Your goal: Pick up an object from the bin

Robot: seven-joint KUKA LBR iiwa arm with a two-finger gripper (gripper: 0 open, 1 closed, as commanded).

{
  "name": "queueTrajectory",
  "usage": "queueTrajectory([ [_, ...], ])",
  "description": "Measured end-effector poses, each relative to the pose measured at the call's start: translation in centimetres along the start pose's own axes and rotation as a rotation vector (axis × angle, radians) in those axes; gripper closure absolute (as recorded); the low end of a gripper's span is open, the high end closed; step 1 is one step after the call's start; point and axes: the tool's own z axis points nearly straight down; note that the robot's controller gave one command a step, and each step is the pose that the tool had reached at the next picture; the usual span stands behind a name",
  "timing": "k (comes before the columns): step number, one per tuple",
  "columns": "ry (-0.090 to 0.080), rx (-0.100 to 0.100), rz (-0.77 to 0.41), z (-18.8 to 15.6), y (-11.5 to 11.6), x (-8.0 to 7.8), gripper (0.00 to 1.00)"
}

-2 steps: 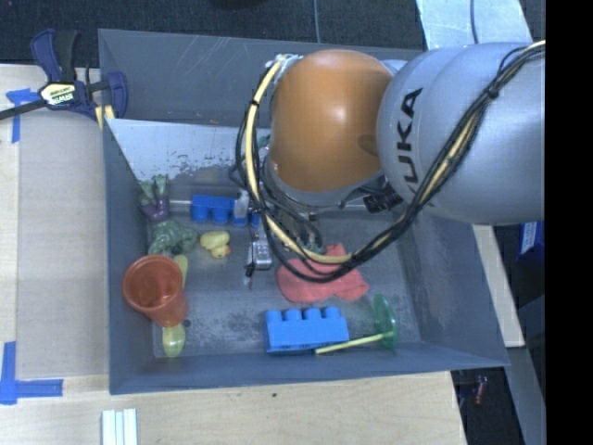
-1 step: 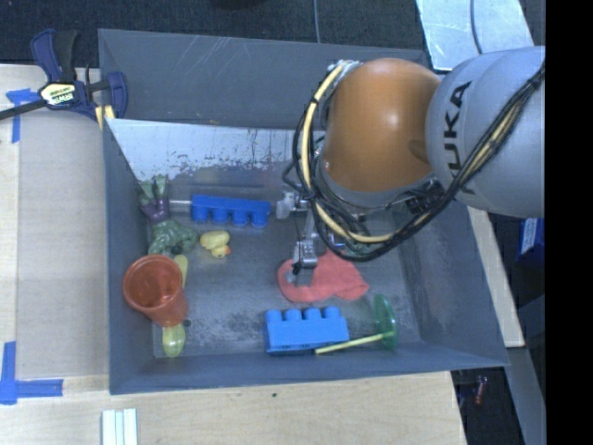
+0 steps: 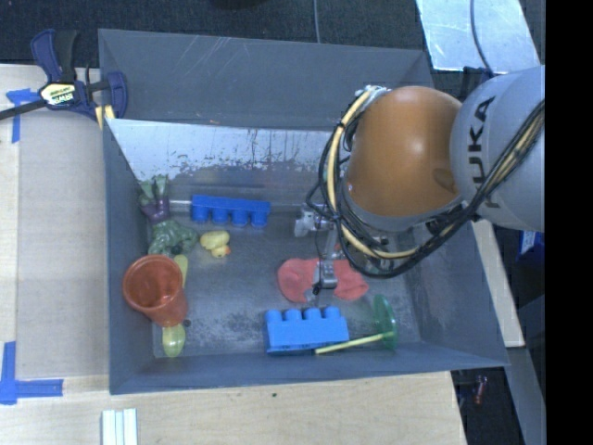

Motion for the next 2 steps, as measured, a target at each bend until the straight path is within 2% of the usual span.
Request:
queueTrajectory([
  [1,-0.013,0.0,0.057,2.1,-2.8,-7.6,0.0],
  [2,-0.005,-0.002,0.357,7.5,-6.6,-2.9,0.0],
])
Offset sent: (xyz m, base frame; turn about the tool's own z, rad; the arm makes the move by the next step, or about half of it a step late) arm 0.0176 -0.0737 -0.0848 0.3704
